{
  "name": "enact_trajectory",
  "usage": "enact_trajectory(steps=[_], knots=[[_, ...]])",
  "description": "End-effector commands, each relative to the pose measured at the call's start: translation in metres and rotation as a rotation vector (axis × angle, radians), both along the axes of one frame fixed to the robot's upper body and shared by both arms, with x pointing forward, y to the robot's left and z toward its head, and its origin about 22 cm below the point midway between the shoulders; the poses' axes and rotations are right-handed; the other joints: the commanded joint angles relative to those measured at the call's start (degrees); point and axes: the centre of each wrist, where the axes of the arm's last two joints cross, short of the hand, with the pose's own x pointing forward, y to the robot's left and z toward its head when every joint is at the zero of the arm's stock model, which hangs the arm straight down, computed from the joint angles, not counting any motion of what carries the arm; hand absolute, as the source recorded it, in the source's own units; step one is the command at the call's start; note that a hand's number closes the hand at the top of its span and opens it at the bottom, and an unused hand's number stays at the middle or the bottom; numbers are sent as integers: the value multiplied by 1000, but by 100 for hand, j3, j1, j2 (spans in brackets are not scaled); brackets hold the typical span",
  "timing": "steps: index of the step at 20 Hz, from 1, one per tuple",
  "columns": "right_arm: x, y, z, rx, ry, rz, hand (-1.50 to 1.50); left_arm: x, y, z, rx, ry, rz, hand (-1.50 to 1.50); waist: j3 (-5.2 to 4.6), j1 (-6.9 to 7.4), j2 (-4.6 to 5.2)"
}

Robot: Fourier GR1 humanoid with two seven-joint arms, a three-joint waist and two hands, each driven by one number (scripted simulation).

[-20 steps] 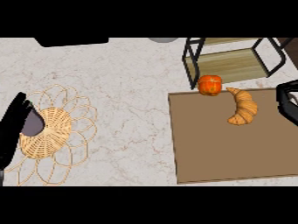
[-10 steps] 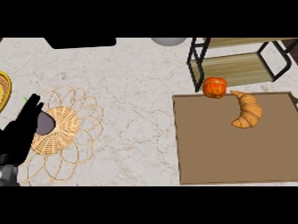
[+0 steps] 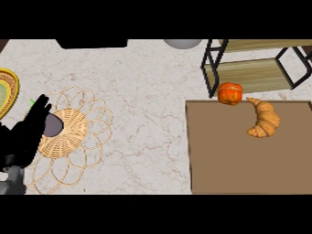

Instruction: Pick the croissant from the tray and place it in the tiered shelf

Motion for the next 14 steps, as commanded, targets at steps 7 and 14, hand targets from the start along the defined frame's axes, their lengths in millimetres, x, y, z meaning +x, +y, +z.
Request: enact_trajectory(steps=[7, 14], knots=[[27, 53, 47, -93, 172, -127, -150, -12, -17, -35, -56, 195, -47, 0, -99, 241, 130], [53, 84, 55, -170, 328, -210, -150, -11, -24, -38, -59, 202, -62, 0, -96, 358, 154]])
